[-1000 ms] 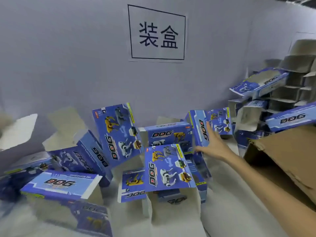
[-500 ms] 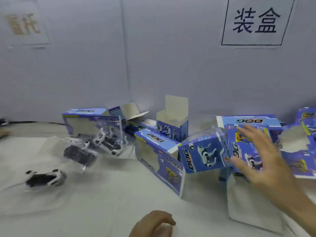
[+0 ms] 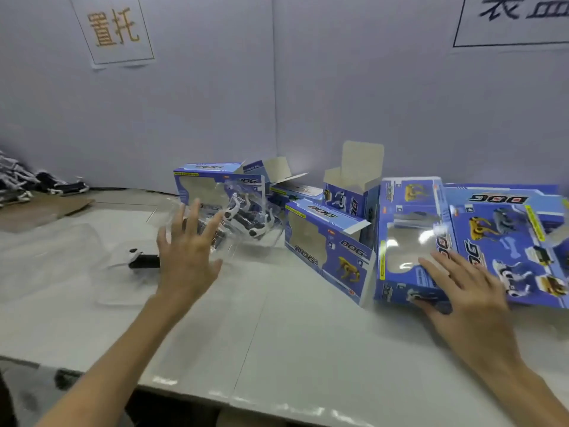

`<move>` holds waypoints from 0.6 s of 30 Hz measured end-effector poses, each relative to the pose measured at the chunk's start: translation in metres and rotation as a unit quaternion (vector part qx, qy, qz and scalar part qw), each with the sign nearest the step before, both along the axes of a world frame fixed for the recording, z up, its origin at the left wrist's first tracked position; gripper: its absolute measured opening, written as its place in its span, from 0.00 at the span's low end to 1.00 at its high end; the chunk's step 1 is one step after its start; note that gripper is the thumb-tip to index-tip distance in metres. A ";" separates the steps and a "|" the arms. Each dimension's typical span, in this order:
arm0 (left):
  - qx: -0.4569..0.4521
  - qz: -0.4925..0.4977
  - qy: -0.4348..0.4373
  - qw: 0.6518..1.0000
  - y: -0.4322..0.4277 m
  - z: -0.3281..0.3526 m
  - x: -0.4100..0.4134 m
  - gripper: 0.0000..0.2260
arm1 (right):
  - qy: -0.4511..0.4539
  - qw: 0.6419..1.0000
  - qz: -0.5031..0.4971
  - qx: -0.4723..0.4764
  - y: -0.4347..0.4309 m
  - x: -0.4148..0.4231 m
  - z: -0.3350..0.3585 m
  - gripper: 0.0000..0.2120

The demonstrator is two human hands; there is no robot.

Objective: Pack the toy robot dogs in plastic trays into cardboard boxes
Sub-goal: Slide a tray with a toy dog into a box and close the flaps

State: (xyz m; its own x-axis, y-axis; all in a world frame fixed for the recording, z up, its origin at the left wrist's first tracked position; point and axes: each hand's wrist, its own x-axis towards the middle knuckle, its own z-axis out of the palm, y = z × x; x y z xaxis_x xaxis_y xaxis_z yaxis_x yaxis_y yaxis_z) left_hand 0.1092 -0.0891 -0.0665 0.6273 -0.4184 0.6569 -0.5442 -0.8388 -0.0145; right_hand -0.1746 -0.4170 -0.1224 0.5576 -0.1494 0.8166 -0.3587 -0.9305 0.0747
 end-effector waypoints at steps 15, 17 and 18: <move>-0.068 -0.181 -0.010 0.981 -0.048 -0.004 -0.070 0.35 | -0.168 0.985 0.002 -0.032 0.008 -0.011 0.004 0.25; -0.113 -0.227 -0.001 0.967 -0.061 -0.020 -0.114 0.34 | -0.194 0.980 0.012 -0.031 0.011 -0.013 0.009 0.25; -0.119 -0.255 0.002 0.960 -0.069 -0.031 -0.135 0.35 | -0.210 0.977 0.025 -0.019 0.012 -0.015 0.013 0.25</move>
